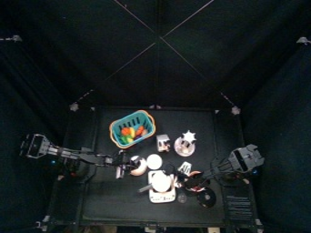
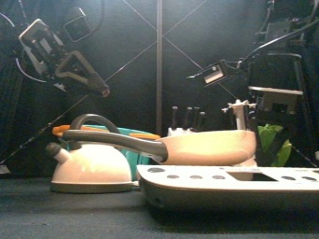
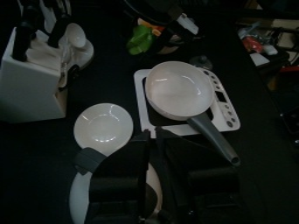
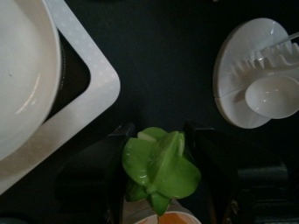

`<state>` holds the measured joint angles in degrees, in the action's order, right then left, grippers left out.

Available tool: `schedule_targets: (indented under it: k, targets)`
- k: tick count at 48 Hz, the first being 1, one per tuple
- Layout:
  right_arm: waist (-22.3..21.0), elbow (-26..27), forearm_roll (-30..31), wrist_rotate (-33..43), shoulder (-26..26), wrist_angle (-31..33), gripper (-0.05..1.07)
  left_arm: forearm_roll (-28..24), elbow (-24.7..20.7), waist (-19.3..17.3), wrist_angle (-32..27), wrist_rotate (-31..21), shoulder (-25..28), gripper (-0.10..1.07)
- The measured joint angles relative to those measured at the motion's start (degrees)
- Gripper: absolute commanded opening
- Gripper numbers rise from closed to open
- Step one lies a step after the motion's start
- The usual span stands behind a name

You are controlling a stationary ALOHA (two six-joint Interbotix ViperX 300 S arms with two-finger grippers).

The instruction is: Place starfruit into small plate

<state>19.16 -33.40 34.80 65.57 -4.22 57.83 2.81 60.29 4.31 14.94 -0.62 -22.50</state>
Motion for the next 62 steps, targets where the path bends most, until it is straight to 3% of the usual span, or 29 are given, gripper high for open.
schedule_targets:
  k: [24,42,52,62]
  targets:
    - [3.6,7.8,6.1,0.1,2.9,4.7,0.66,0.0,0.2,-0.1,0.0,0.0,0.0,0.59]
    - [5.4,14.6,13.5,0.7,-0.4,-1.7,0.66,0.0,0.6,-0.5,0.0,0.0,-0.9,0.59]
    - [4.0,16.8,16.8,0.7,-3.9,-3.5,0.66,0.0,0.6,-0.5,0.0,0.0,-0.9,0.59]
    - [-2.4,17.1,17.6,0.6,-6.4,-10.3,0.66,0.0,0.6,-0.5,0.0,0.0,-0.9,0.59]
